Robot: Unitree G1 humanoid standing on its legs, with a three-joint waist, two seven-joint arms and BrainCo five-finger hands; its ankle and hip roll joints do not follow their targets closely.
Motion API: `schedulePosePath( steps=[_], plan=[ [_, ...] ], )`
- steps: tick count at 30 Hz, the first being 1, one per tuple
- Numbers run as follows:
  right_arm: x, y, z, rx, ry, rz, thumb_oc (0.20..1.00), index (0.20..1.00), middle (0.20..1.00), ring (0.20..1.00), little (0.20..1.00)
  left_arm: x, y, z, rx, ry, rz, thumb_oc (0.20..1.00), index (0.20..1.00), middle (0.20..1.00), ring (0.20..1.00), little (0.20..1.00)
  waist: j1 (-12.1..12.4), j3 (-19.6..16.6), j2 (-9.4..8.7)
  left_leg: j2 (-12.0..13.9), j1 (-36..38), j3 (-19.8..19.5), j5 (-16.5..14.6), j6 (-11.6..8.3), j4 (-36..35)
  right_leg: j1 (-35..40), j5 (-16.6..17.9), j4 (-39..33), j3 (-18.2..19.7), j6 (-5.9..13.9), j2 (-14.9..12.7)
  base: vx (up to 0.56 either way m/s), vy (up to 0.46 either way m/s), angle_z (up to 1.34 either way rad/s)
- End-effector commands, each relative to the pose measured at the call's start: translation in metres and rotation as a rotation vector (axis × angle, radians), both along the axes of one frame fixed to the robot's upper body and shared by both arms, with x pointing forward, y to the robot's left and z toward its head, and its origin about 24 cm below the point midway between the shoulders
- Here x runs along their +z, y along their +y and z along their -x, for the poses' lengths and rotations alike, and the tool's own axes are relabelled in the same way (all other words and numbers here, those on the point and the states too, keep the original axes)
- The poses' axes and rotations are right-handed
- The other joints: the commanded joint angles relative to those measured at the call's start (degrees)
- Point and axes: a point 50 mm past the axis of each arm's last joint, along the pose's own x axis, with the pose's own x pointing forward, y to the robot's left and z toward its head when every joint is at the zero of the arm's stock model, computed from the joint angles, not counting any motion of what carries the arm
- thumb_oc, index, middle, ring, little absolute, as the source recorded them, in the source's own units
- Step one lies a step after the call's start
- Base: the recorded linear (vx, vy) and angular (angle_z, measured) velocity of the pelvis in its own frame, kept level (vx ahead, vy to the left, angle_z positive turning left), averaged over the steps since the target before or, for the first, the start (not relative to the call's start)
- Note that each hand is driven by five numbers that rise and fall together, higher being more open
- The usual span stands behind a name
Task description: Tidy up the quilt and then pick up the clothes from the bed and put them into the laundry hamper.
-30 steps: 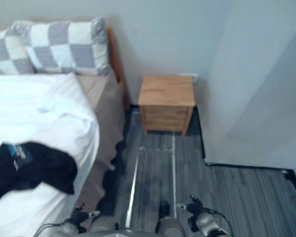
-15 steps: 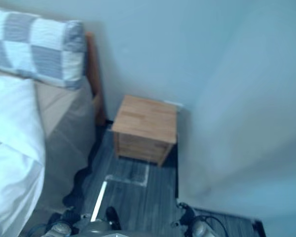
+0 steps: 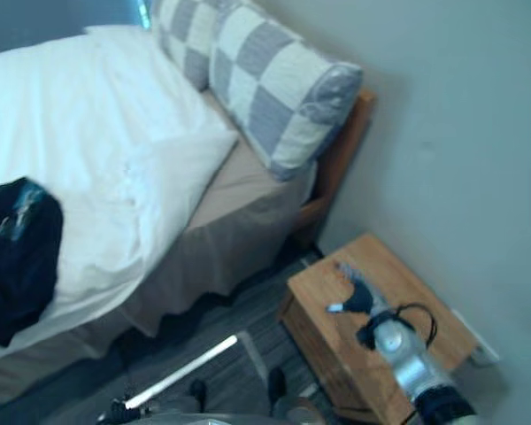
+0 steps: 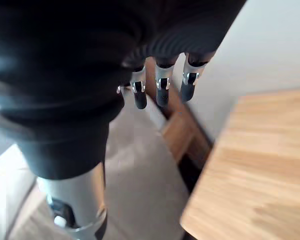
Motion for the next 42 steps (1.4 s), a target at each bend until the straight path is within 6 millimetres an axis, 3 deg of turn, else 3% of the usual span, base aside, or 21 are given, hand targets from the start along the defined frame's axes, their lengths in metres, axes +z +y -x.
schedulePosePath(
  steps=[1, 2, 4, 5, 6, 7, 9, 11, 14, 16, 18, 19, 20, 24, 26, 28, 32, 36, 37, 38, 42],
  plan=[
    [0.066, 0.015, -0.036, 0.092, -0.318, 0.036, 1.000, 1.000, 1.000, 1.000, 1.000, 0.010, 0.017, -0.029, -0.055, -0.051, -0.070, 1.000, 1.000, 1.000, 1.000, 1.000, 1.6, 1.6, -2.43, 5.9, -1.1, 13.6, 0.2, -1.80, 5.9, 4.4, -6.4, 0.4, -3.4, 7.80, -3.9, 0.06, 0.005, 1.12],
    [0.067, 0.016, -0.036, 0.092, -0.318, 0.037, 1.000, 1.000, 1.000, 1.000, 1.000, 0.010, 0.017, -0.029, -0.055, -0.051, -0.070, 1.000, 1.000, 1.000, 1.000, 1.000, 1.6, 1.6, -2.38, 5.9, -1.2, 13.5, 0.1, -1.84, 6.0, 4.4, -6.4, 0.4, -3.4, 7.78, -3.9, 0.08, 0.053, 0.93],
    [0.087, 0.015, -0.048, 0.094, -0.390, 0.078, 1.000, 1.000, 1.000, 1.000, 1.000, 0.009, 0.020, -0.021, -0.050, -0.026, -0.080, 1.000, 1.000, 1.000, 1.000, 1.000, 2.2, 0.7, -1.79, 9.6, -0.9, 19.0, 1.7, -2.08, 1.3, 5.9, -7.3, 0.0, -6.7, 8.51, -4.2, 0.22, 0.240, 1.02],
    [0.118, 0.009, -0.063, 0.071, -0.501, 0.143, 1.000, 1.000, 1.000, 1.000, 1.000, 0.007, 0.023, -0.010, -0.072, 0.021, -0.099, 1.000, 1.000, 1.000, 1.000, 1.000, 3.4, -1.6, 0.13, 16.3, -0.6, 27.1, 9.9, -4.07, -10.3, 8.2, -9.0, 0.2, -12.7, 10.27, -5.1, 0.32, 0.353, 0.71],
    [0.118, 0.010, -0.063, 0.071, -0.501, 0.144, 1.000, 1.000, 1.000, 1.000, 1.000, 0.007, 0.022, -0.010, -0.071, 0.021, -0.098, 1.000, 1.000, 1.000, 1.000, 1.000, 3.0, -1.5, 0.13, 16.1, -0.2, 26.8, 10.4, -4.32, -11.2, 8.5, -9.4, 0.2, -13.1, 10.29, -5.1, 0.31, 0.404, 1.32],
    [0.125, 0.007, -0.066, 0.067, -0.521, 0.172, 1.000, 1.000, 1.000, 1.000, 1.000, 0.006, 0.023, -0.009, -0.077, 0.031, -0.104, 1.000, 1.000, 1.000, 1.000, 1.000, 3.2, -2.1, 0.32, 17.8, -0.4, 28.8, 11.4, -4.46, -12.1, 8.8, -9.4, 0.3, -14.5, 10.66, -5.7, 0.21, 0.257, 1.26],
    [0.133, 0.014, -0.071, 0.090, -0.546, 0.184, 1.000, 1.000, 1.000, 1.000, 1.000, 0.006, 0.024, -0.004, -0.070, 0.038, -0.106, 1.000, 1.000, 1.000, 1.000, 1.000, 3.0, -2.8, 0.51, 17.2, 0.7, 27.9, 11.8, -4.69, -13.9, 9.5, -10.3, 3.1, -15.1, 11.31, -6.8, 0.21, 0.278, 0.93],
    [0.141, 0.020, -0.078, 0.101, -0.564, 0.199, 1.000, 1.000, 1.000, 1.000, 1.000, 0.007, 0.029, -0.004, -0.086, 0.045, -0.121, 1.000, 1.000, 1.000, 1.000, 1.000, 3.4, -2.8, -0.49, 15.6, 1.3, 28.6, 10.8, -3.75, -13.5, 8.0, -9.6, 9.4, -14.8, 12.01, -9.7, 0.12, 0.206, 0.27],
    [0.144, 0.023, -0.092, 0.061, -0.563, 0.177, 1.000, 1.000, 1.000, 1.000, 1.000, 0.012, 0.033, -0.016, -0.101, 0.009, -0.139, 1.000, 1.000, 1.000, 1.000, 1.000, 3.6, -0.7, -2.03, 13.5, 2.9, 28.5, 8.6, -1.91, -13.3, 2.4, -3.6, 21.4, -12.0, 13.16, -13.7, 0.12, 0.158, 0.39],
    [0.147, 0.024, -0.098, 0.048, -0.566, 0.176, 1.000, 1.000, 1.000, 1.000, 1.000, 0.015, 0.037, -0.026, -0.122, -0.021, -0.152, 1.000, 1.000, 1.000, 1.000, 1.000, 3.2, 0.6, -2.21, 13.1, 3.8, 27.8, 8.1, -1.43, -14.6, -2.1, -2.8, 23.6, -8.4, 13.01, -12.2, 0.13, 0.082, 0.56],
    [0.150, 0.022, -0.100, 0.042, -0.568, 0.189, 1.000, 1.000, 1.000, 1.000, 1.000, 0.017, 0.039, -0.030, -0.127, -0.031, -0.157, 1.000, 1.000, 1.000, 1.000, 1.000, 2.6, 1.1, -2.14, 13.0, 4.3, 27.4, 7.7, -1.43, -14.9, -3.8, -3.5, 23.1, -7.1, 12.90, -10.9, 0.16, 0.029, 0.49],
    [0.145, 0.009, -0.099, 0.000, -0.535, 0.218, 1.000, 1.000, 1.000, 1.000, 1.000, 0.020, 0.041, -0.037, -0.133, -0.052, -0.158, 1.000, 1.000, 1.000, 1.000, 1.000, 1.6, 1.8, -2.12, 12.1, 5.1, 25.9, 6.8, -1.68, -15.4, -5.3, -6.6, 18.2, -5.9, 12.32, -8.4, 0.26, 0.012, 0.41],
    [0.141, -0.001, -0.098, -0.031, -0.511, 0.243, 1.000, 1.000, 1.000, 1.000, 1.000, 0.022, 0.043, -0.041, -0.133, -0.063, -0.159, 1.000, 1.000, 1.000, 1.000, 1.000, 1.0, 2.0, -2.14, 11.5, 5.5, 25.0, 6.2, -1.77, -15.6, -5.7, -7.1, 14.3, -5.0, 11.97, -7.3, 0.34, -0.020, 0.40],
    [0.120, -0.049, -0.082, -0.202, -0.419, 0.366, 1.000, 1.000, 1.000, 1.000, 1.000, 0.025, 0.048, -0.045, -0.122, -0.085, -0.167, 1.000, 1.000, 1.000, 1.000, 1.000, 0.4, 1.8, -2.13, 9.6, 5.9, 23.2, 4.7, -1.86, -15.4, -4.5, -4.4, 5.1, -4.4, 12.18, -7.6, 0.17, -0.090, 1.25],
    [0.107, -0.067, -0.066, -0.250, -0.366, 0.351, 1.000, 1.000, 1.000, 1.000, 1.000, 0.019, 0.045, -0.027, -0.093, -0.044, -0.150, 1.000, 1.000, 1.000, 1.000, 1.000, -0.2, 2.4, -0.29, 10.0, 6.1, 23.3, 5.0, -2.72, -15.6, -3.5, -2.9, 1.3, -5.1, 11.83, -7.0, 0.15, -0.133, 0.12],
    [0.106, -0.066, -0.067, -0.241, -0.364, 0.348, 1.000, 1.000, 1.000, 1.000, 1.000, 0.018, 0.043, -0.028, -0.103, -0.043, -0.147, 1.000, 1.000, 1.000, 1.000, 1.000, -0.3, 2.8, 0.15, 10.2, 5.7, 23.3, 5.2, -2.96, -15.7, -3.8, -2.5, 0.7, -5.1, 11.87, -7.0, -0.02, -0.049, -0.45],
    [0.112, -0.041, -0.083, -0.158, -0.389, 0.314, 1.000, 1.000, 1.000, 1.000, 1.000, 0.021, 0.028, -0.054, -0.156, -0.120, -0.125, 1.000, 1.000, 1.000, 1.000, 1.000, -0.8, 5.9, 2.74, 10.3, 2.5, 23.4, 6.4, -3.61, -15.8, -7.6, -1.7, 0.5, -3.9, 11.76, -7.0, -0.10, 0.004, -0.24],
    [0.116, -0.022, -0.091, -0.098, -0.413, 0.287, 1.000, 1.000, 1.000, 1.000, 1.000, 0.024, 0.015, -0.071, -0.205, -0.170, -0.103, 1.000, 1.000, 1.000, 1.000, 1.000, -1.3, 7.0, 4.14, 10.5, 1.0, 23.2, 7.2, -3.87, -15.9, -8.9, -1.6, 0.5, -3.6, 11.63, -6.9, -0.04, 0.014, -0.04],
    [0.115, -0.021, -0.091, -0.094, -0.412, 0.286, 0.266, 0.266, 0.266, 0.266, 0.266, 0.024, 0.012, -0.073, -0.214, -0.176, -0.098, 1.000, 1.000, 1.000, 1.000, 1.000, -1.4, 7.1, 4.28, 10.5, 0.8, 23.2, 7.2, -3.93, -15.9, -9.0, -1.7, 0.5, -3.7, 11.59, -6.8, 0.00, 0.000, 0.00],
    [0.114, -0.022, -0.091, -0.097, -0.410, 0.286, 0.200, 0.200, 0.200, 0.200, 0.200, 0.024, 0.011, -0.075, -0.222, -0.182, -0.095, 1.000, 1.000, 1.000, 1.000, 1.000, -1.6, 7.1, 4.44, 10.6, 0.9, 23.2, 7.3, -3.97, -15.9, -9.0, -1.7, 0.6, -3.7, 11.54, -6.8, 0.00, 0.000, 0.00],
    [0.106, -0.041, -0.080, -0.153, -0.384, 0.316, 0.200, 0.200, 0.200, 0.200, 0.200, 0.025, 0.009, -0.078, -0.230, -0.191, -0.090, 1.000, 1.000, 1.000, 1.000, 1.000, -2.6, 7.2, 4.27, 10.8, 1.4, 23.4, 7.1, -4.05, -15.9, -8.5, -1.6, 0.6, -3.7, 11.53, -7.1, 0.00, 0.000, 0.00]
  ],
)
